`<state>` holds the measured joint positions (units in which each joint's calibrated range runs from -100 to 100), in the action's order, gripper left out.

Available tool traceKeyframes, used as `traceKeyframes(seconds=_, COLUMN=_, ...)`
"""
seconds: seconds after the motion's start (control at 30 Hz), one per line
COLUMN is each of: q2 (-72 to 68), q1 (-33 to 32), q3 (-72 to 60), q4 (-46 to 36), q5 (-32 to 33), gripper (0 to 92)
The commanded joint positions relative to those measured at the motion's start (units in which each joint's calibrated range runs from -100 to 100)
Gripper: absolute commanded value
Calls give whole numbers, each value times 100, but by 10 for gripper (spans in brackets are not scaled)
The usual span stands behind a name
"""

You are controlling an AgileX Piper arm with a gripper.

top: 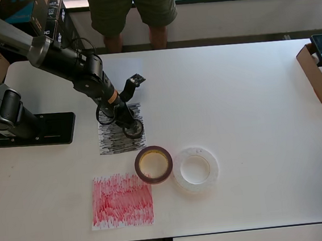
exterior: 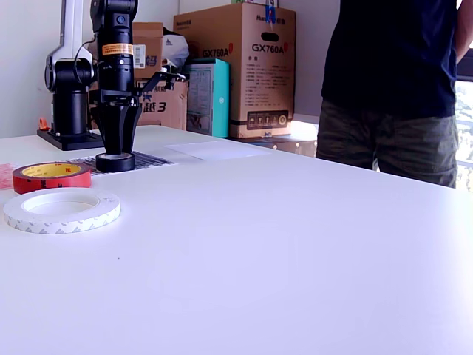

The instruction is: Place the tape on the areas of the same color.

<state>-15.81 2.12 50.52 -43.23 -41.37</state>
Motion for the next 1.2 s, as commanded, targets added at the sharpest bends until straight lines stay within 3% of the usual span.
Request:
traceKeyframes(seconds=0.0, q2=122, q1=-40, q3=214, q4=-26, q5=11, gripper=629)
traceKeyframes(seconds=0.2, q2=356, q1=-40, q3=-159, q4=-425, q5=44, gripper=650)
traceKeyframes(seconds=0.43, q2=889, q1=-347, q3=-1831, q4=-3360, q5=61, gripper=650)
traceKeyframes(seconds=0.57, q2=1067, q1=-339, q3=-2521, q4=-4141, q5=61, gripper=650)
traceKeyframes(seconds=0.8, q2=992, q1=466, q3=-3957, q4=-4251, q5=52, gripper=650)
traceKeyframes(seconds=1.03, q2=-336, q1=1176, q3=-5502, q4=-4243, q5=44, gripper=650)
traceKeyframes(seconds=1.17, q2=-1094, q1=1436, q3=-5920, q4=-3615, q5=61, gripper=650)
